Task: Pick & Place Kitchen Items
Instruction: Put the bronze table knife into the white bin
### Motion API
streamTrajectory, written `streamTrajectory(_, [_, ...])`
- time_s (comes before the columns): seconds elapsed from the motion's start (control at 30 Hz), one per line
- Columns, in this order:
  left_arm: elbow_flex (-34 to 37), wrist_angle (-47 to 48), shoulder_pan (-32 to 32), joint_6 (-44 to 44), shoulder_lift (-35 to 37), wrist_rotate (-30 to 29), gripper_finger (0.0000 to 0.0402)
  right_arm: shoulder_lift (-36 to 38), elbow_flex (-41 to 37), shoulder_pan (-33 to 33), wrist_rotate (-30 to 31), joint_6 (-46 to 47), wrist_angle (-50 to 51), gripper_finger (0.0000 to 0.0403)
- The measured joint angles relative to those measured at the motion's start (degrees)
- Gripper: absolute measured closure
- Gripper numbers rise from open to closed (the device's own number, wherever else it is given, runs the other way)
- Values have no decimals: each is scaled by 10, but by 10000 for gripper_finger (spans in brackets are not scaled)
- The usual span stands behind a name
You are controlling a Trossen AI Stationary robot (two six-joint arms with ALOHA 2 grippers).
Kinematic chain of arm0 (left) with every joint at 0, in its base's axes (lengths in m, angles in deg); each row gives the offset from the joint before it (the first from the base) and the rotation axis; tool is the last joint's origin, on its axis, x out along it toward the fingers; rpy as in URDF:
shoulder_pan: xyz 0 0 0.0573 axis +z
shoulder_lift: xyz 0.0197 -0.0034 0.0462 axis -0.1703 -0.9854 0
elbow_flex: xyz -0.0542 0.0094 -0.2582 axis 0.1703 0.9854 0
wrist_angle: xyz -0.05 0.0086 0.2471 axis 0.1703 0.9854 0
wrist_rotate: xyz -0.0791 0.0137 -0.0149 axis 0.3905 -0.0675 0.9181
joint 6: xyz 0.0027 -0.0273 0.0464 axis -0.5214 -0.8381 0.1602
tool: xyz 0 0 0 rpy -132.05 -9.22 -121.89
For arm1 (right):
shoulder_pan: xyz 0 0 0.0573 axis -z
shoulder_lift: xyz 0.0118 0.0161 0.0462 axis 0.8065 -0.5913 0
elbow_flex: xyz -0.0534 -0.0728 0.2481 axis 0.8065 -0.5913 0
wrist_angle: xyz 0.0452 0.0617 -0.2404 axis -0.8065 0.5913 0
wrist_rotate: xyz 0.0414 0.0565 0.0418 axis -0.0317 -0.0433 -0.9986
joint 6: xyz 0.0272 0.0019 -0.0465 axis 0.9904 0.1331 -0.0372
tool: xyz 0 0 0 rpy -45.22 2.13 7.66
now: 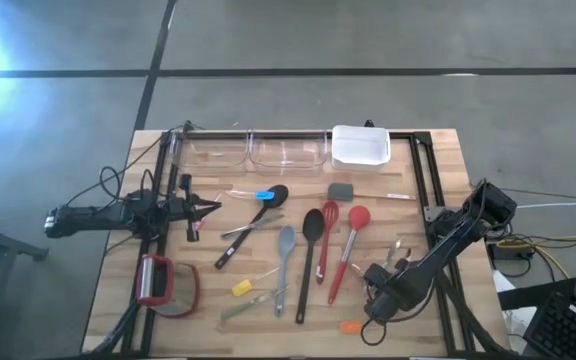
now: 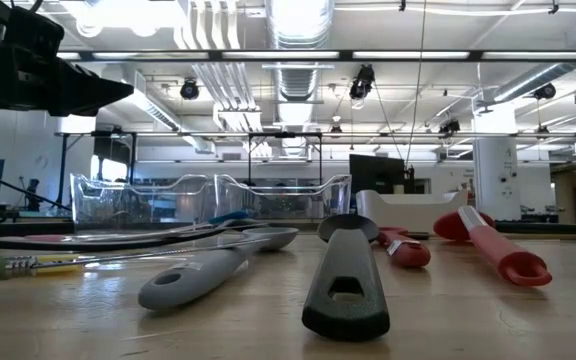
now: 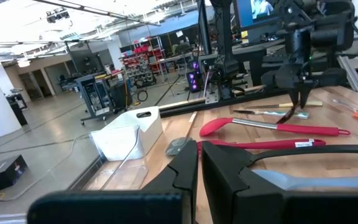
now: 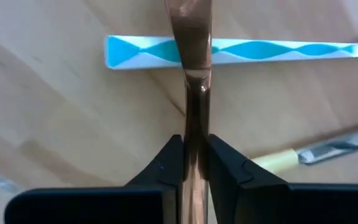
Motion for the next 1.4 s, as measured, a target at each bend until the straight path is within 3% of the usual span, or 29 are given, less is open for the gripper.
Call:
streamTrajectory(0.47, [0,0,0,0,0,0,376,69,144,0,21,23,283,366])
streamTrajectory(0.63, [0,0,0,0,0,0,376,92,184,17,83,-5,407,366])
streamTrajectory(0.7, [0,0,0,0,0,0,376,115,181,41,105,-52,400,366])
streamTrajectory(0.97, [0,-1,0,0,0,0,376,195,139,199,183,-203,405,366])
streamTrajectory(1.2, [0,-1,0,0,0,0,376,243,121,385,191,-356,403,366])
streamTrajectory(1.4, [0,-2,0,0,0,0,376,229,122,554,190,-520,394,366])
